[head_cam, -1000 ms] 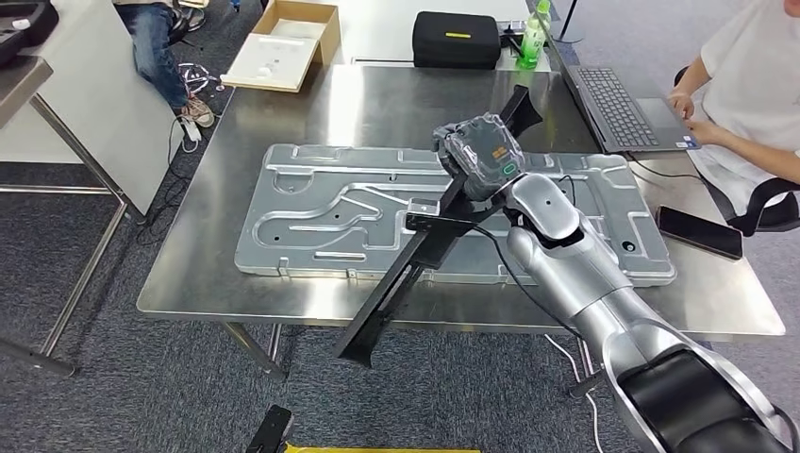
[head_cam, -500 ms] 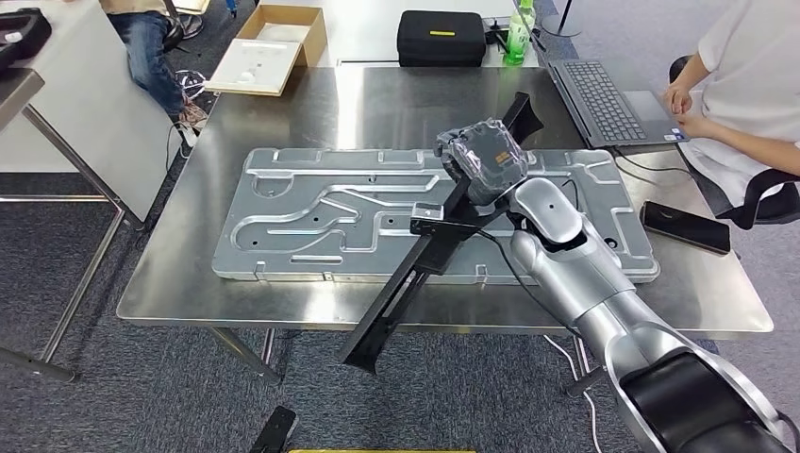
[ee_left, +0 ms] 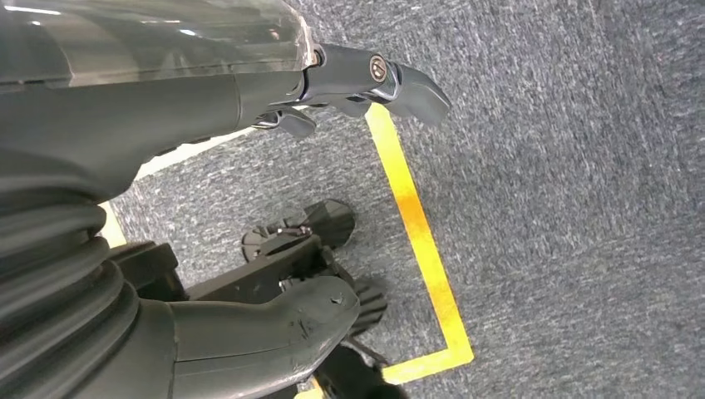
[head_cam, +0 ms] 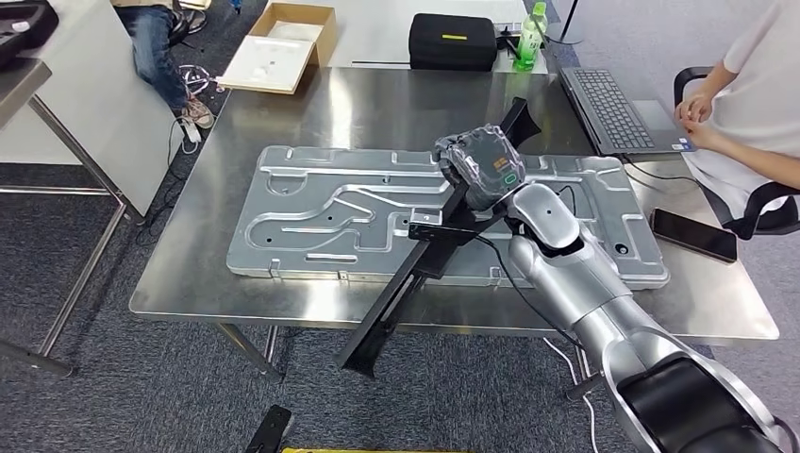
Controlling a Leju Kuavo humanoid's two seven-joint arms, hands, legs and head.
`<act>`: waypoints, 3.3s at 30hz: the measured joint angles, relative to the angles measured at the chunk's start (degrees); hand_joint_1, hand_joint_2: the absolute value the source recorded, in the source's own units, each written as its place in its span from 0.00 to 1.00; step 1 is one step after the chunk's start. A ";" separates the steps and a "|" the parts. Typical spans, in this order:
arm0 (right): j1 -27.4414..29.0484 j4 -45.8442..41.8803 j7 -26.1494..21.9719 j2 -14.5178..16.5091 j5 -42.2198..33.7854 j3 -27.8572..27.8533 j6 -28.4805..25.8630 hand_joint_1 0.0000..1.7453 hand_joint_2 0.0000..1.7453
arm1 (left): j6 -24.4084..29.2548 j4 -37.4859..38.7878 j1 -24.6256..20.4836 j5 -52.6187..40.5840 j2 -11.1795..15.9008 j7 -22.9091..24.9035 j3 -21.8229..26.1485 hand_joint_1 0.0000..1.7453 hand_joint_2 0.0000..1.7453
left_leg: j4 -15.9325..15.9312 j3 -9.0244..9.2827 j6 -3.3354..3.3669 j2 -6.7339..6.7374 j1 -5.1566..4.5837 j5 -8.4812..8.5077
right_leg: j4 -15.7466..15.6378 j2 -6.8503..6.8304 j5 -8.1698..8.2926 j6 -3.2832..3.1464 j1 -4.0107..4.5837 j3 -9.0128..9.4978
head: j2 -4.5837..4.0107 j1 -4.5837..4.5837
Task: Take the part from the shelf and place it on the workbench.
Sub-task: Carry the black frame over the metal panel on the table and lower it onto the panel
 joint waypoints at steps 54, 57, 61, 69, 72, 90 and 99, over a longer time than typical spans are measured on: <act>1.89 -1.27 -0.89 -1.45 0.97 -1.69 0.50 1.00 1.00 | -0.50 0.00 -0.36 -0.25 -0.48 -1.25 -0.58 0.00 1.00 | -0.98 1.88 1.25 -0.06 -0.37 -1.29 | -0.02 -0.01 -0.05 -0.39 0.48 0.00 | 0.00 0.09; 2.12 -1.44 -0.92 -1.41 0.97 -1.68 0.76 1.00 1.00 | 0.26 0.00 -0.41 0.15 -0.47 -0.55 -0.56 0.00 1.00 | -0.80 2.32 1.16 0.05 -0.38 -1.14 | 8.90 0.01 -4.14 0.09 0.40 -5.33 | 0.00 0.10; 2.53 -1.78 -0.87 -1.44 0.97 -1.68 0.81 1.00 1.00 | 1.16 0.00 -0.22 0.40 -0.47 0.34 -0.52 0.00 1.00 | -0.34 3.01 0.42 -0.16 -0.17 -2.33 | 0.63 0.00 2.35 0.48 0.03 -2.96 | 0.00 0.09; 2.80 -2.62 -0.79 -1.42 1.00 -1.68 0.85 1.00 1.00 | 1.85 0.00 -0.40 0.90 -0.44 1.15 -0.49 0.00 1.00 | 4.83 1.23 -2.05 0.00 -0.15 -6.19 | -5.65 0.12 3.55 -2.91 0.43 0.15 | 0.00 0.08; 2.80 -2.77 -0.79 -1.38 1.19 -1.68 0.87 1.00 1.00 | 2.10 0.00 -0.42 0.92 -0.43 1.05 -0.47 0.00 1.00 | 14.93 -4.33 -2.36 0.04 -0.03 -10.40 | -5.64 0.11 3.24 -3.38 0.71 0.36 | 0.00 0.08; 3.02 -2.48 -0.56 -1.59 1.57 -1.68 1.07 1.00 1.00 | 2.35 0.00 -0.32 0.67 -0.29 0.32 -0.42 0.00 1.00 | -0.86 0.98 0.65 0.32 -0.30 -0.17 | 6.01 0.01 -2.07 0.05 0.04 -3.76 | 0.00 0.11; 0.93 -1.43 0.15 -1.73 1.41 -3.27 -3.18 1.00 1.00 | 3.67 0.00 -0.44 -0.34 -0.30 0.03 -0.45 0.00 1.00 | 3.30 -0.86 -1.99 0.14 -0.19 -3.11 | -5.66 0.32 1.94 -2.30 -0.10 1.88 | 0.00 0.04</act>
